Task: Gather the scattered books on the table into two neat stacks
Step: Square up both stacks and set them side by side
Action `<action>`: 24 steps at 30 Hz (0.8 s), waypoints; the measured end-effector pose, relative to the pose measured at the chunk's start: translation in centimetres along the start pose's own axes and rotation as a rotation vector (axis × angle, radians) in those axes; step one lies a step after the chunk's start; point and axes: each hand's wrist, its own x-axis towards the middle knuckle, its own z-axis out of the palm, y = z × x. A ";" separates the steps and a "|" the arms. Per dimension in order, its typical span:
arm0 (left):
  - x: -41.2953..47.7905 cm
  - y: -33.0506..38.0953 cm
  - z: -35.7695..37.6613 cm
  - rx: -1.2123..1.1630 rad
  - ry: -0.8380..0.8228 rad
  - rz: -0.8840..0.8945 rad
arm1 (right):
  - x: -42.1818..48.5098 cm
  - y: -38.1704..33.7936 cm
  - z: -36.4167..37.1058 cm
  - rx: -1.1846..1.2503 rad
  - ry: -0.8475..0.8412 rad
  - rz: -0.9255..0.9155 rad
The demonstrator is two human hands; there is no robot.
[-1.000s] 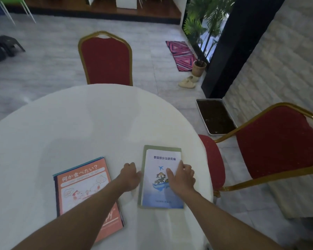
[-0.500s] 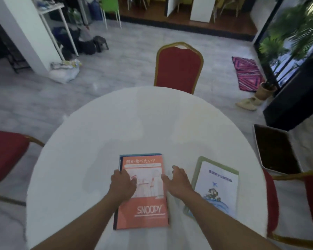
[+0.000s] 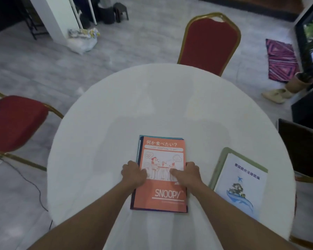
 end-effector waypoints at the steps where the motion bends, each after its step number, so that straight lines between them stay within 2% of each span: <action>1: 0.3 -0.1 0.0 -0.030 -0.007 -0.016 | 0.1 -0.1 0.2 0.025 0.004 0.016; 6: -0.4 0.7 -0.3 -0.135 -0.053 -0.036 | 3.1 1.8 1.9 0.092 0.020 0.050; 11: 1.0 2.8 -0.5 -0.248 -0.060 0.057 | 1.6 -1.3 -0.4 0.179 0.022 0.007; 18: 4.9 10.2 -2.4 -0.167 0.009 0.233 | 4.7 -5.6 -4.6 0.316 0.064 -0.040; 24: 9.2 15.5 -2.3 -0.072 0.019 0.297 | 10.1 -8.3 -6.3 0.258 0.141 -0.073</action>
